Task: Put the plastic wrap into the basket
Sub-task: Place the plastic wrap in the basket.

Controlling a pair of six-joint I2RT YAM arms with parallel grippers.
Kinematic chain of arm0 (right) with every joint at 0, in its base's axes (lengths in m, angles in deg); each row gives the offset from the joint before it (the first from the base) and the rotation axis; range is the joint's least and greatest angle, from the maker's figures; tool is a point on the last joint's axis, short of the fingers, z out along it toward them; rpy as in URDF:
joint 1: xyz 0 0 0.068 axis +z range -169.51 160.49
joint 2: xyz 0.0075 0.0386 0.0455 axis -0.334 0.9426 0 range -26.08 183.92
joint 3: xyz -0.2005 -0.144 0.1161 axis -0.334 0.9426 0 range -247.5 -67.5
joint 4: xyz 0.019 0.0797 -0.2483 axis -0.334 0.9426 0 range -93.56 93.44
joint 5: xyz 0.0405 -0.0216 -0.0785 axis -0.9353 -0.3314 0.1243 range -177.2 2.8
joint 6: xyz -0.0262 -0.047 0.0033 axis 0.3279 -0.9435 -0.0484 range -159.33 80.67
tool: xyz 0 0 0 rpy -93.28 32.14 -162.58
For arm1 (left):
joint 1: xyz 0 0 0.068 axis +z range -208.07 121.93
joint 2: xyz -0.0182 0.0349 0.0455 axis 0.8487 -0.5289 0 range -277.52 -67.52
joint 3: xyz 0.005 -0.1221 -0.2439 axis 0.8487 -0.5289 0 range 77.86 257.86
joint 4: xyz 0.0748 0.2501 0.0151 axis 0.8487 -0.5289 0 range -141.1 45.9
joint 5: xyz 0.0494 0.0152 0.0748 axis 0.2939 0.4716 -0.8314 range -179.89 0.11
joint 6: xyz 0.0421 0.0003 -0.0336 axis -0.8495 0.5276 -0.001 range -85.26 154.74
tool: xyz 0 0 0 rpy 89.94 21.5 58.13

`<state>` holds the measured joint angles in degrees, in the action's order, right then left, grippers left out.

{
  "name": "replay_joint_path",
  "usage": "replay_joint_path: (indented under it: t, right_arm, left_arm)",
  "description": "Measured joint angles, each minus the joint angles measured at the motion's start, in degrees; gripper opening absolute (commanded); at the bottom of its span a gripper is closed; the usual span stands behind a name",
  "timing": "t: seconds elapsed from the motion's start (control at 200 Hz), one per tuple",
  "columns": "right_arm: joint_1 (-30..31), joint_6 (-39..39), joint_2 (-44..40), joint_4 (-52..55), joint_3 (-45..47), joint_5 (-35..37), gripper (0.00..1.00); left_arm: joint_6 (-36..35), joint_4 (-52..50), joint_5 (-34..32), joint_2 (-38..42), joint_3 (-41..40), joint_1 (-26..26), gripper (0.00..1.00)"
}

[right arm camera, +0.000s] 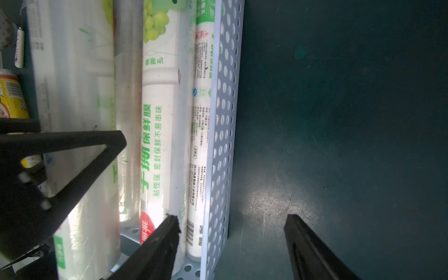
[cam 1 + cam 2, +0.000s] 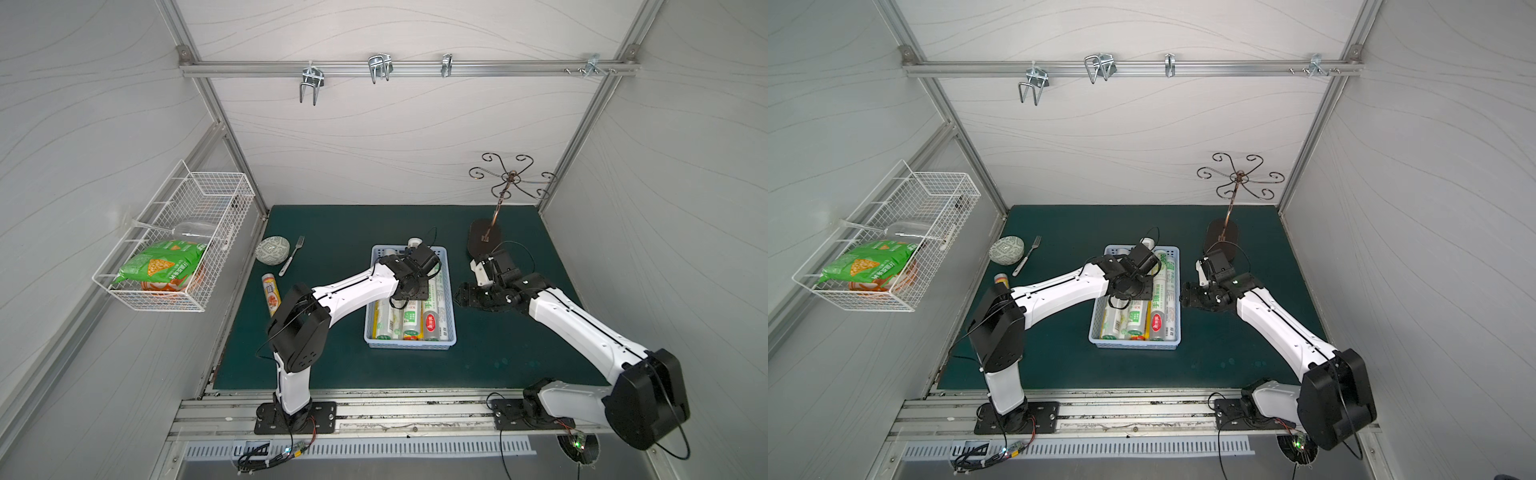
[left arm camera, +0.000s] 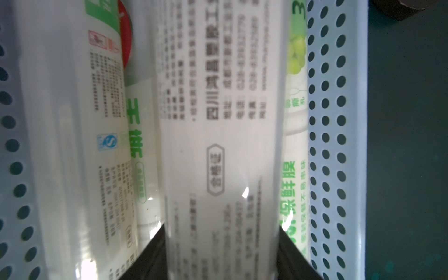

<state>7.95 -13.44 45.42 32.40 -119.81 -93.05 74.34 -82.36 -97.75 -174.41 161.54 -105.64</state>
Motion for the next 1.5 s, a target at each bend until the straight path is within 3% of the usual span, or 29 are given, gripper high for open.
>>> replay_joint_path:
  t: [0.175, 0.745, 1.0, 1.296, 1.501]
  right_arm:
    - [-0.3, 0.0, 0.0, 0.0, 0.2, -0.4, 0.74]
    - [-0.6, 0.0, 0.0, 0.0, 0.2, -0.6, 0.74]
    - [-0.6, 0.0, 0.0, 0.0, 0.2, -0.7, 0.74]
    - [-0.8, 0.0, -0.1, 0.0, 0.3, -0.7, 0.74]
    - [-0.8, -0.2, -0.2, 0.0, 0.5, -0.6, 0.77]
  left_arm:
    - [0.3, 2.1, -0.1, -0.7, -0.6, 0.0, 0.64]
    - [2.9, 8.8, 0.4, 0.2, -4.1, 0.5, 0.64]
    - [1.9, 5.9, -0.6, 3.3, -4.5, 0.1, 0.68]
    - [-2.1, -4.1, -13.0, 18.6, -4.5, -0.1, 0.71]
    - [-3.0, -8.5, -26.4, 28.5, -9.4, 0.1, 0.87]
